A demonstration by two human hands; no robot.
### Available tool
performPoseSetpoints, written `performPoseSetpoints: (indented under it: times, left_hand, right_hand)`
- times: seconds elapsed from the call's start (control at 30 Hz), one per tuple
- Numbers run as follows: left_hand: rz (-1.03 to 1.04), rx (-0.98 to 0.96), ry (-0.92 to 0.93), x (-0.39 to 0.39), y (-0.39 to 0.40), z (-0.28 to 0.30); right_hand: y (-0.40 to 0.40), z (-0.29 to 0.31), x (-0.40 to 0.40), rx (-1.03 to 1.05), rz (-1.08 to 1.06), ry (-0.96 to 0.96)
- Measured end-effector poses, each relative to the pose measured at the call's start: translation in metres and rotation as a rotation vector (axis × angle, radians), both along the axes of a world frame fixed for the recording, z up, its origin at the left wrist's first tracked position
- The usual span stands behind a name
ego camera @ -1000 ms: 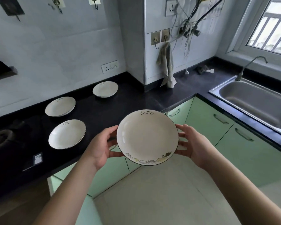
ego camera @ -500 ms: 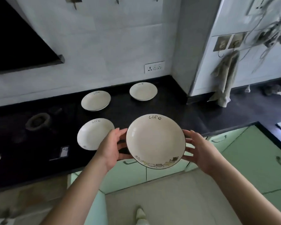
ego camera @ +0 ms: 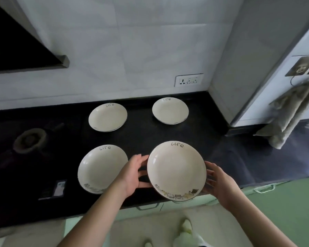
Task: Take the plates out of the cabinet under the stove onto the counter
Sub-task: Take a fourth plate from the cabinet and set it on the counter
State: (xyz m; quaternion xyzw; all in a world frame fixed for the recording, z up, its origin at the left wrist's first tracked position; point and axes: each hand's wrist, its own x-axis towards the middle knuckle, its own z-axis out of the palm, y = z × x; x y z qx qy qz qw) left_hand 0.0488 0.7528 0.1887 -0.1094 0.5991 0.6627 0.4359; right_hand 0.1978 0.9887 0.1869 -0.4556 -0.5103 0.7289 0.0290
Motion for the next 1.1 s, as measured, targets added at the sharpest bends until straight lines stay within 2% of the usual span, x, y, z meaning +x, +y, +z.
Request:
performPoseSetpoints:
  times: [0.3, 0.5, 1.1]
  left_hand:
    - [0.12, -0.127, -0.078, -0.022, 0.058, -0.039]
    - [0.149, -0.174, -0.065, -0.028, 0.08, -0.048]
    - [0.218, -0.242, -0.082, -0.034, 0.115, -0.05]
  right_hand:
    - [0.065, -0.055, -0.05, -0.05, 0.066, -0.093]
    - [0.091, -0.08, -0.068, -0.088, 0.13, -0.138]
    - [0.126, -0.097, -0.098, -0.108, 0.203, -0.187]
